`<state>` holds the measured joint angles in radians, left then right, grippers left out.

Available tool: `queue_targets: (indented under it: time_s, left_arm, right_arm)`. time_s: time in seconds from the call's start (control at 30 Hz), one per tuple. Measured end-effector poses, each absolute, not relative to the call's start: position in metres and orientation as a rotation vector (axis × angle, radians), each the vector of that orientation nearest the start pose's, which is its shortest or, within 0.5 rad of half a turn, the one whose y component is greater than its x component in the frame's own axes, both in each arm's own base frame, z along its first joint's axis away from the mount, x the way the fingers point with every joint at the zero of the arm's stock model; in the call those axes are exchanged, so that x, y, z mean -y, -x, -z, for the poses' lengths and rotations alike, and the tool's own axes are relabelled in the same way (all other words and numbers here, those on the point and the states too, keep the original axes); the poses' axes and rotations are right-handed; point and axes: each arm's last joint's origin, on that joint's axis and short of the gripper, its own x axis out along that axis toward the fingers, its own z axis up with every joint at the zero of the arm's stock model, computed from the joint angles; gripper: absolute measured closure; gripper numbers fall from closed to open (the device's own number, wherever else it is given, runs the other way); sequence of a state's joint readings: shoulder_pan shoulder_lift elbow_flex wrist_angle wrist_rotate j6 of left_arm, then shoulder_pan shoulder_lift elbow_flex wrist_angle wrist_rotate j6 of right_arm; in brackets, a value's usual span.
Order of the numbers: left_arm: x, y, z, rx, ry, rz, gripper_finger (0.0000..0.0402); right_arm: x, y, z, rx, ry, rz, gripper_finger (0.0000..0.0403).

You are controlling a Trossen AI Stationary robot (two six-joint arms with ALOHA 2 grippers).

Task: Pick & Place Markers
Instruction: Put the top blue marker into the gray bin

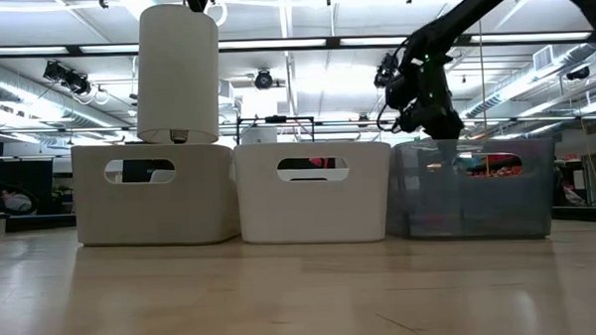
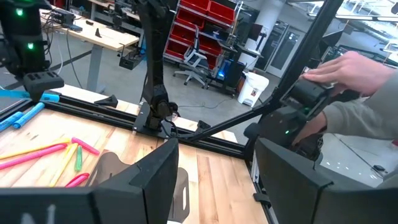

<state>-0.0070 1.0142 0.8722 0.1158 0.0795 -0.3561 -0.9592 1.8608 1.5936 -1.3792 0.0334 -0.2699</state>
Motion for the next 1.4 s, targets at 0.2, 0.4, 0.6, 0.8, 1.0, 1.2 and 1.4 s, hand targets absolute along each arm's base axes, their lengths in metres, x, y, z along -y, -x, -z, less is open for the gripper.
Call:
queue_targets:
  time_s: [0.2,0.4,0.6,0.8,1.0,1.2,1.4]
  left_arm:
    - [0.004,-0.228,-0.350,-0.042,0.357,0.081,0.0181]
    - [0.004,-0.228,-0.350,-0.041,0.357,0.081,0.0181]
    - [0.004,-0.228,-0.350,-0.041,0.357,0.081,0.0181]
    - [0.004,-0.228,-0.350,-0.041,0.357,0.081,0.0181]
    - [0.004,-0.228,-0.350,-0.041,0.357,0.081,0.0181]
    - [0.004,-0.228,-0.350,-0.041,0.357,0.081,0.0181]
    - [0.004,-0.228,-0.350,-0.041,0.357,0.081,0.0181]
  right_arm:
    - [0.270,-0.194,-0.274,-1.506,-0.508,0.567,0.0351]
    - [0.265,-0.191,-0.296,-1.381,-0.455,0.637,0.0351]
    - [0.264,-0.190,-0.312,-1.270,-0.400,0.687,0.0351]
    - [0.268,-0.194,-0.323,-1.119,-0.368,0.698,0.0351]
    - [0.270,-0.205,-0.329,-1.006,-0.338,0.686,0.0351]
    - [0.274,-0.217,-0.336,-0.869,-0.308,0.671,0.0351]
    - [0.278,-0.227,-0.344,-0.723,-0.283,0.629,0.0351]
